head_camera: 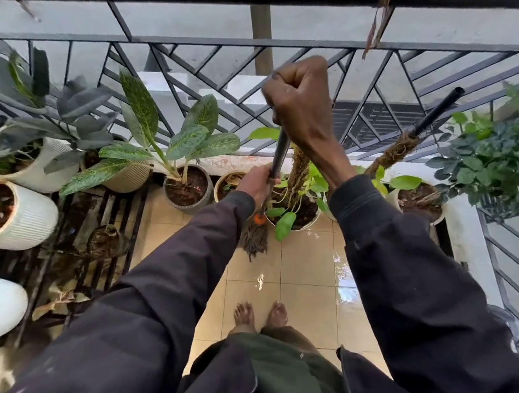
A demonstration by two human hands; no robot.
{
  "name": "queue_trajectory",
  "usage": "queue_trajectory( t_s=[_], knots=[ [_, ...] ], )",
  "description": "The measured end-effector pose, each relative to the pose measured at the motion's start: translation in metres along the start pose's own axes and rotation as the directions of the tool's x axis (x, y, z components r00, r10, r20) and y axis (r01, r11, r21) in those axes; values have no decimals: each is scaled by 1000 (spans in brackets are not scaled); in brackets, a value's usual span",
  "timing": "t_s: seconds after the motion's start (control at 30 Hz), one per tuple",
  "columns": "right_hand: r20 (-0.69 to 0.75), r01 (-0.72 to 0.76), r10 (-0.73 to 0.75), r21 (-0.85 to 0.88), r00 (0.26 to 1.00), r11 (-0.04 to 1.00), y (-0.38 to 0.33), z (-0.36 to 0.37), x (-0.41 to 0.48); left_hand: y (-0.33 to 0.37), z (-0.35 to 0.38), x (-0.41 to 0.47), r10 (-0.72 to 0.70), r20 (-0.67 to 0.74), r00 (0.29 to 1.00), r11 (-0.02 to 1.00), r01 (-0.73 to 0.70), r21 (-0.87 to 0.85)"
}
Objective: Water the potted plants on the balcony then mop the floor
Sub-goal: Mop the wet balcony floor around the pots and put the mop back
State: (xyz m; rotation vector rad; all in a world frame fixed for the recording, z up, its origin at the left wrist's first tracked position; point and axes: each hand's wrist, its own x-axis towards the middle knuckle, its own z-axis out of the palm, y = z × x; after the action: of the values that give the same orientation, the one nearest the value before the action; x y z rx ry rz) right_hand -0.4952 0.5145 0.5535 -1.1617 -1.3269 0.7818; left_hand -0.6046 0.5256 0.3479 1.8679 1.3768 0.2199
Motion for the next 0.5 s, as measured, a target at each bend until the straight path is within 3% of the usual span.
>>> queue_trajectory(
  t_s=[0.2,0.5],
  knots=[
    [-6,-117,117,11,993,993,32,-8,-15,-15,35,9,-52,-4,999,997,53,57],
    [42,-193,188,163,981,968,27,-18,-35,-16,36,-35,-99,32,995,990,95,108]
  ],
)
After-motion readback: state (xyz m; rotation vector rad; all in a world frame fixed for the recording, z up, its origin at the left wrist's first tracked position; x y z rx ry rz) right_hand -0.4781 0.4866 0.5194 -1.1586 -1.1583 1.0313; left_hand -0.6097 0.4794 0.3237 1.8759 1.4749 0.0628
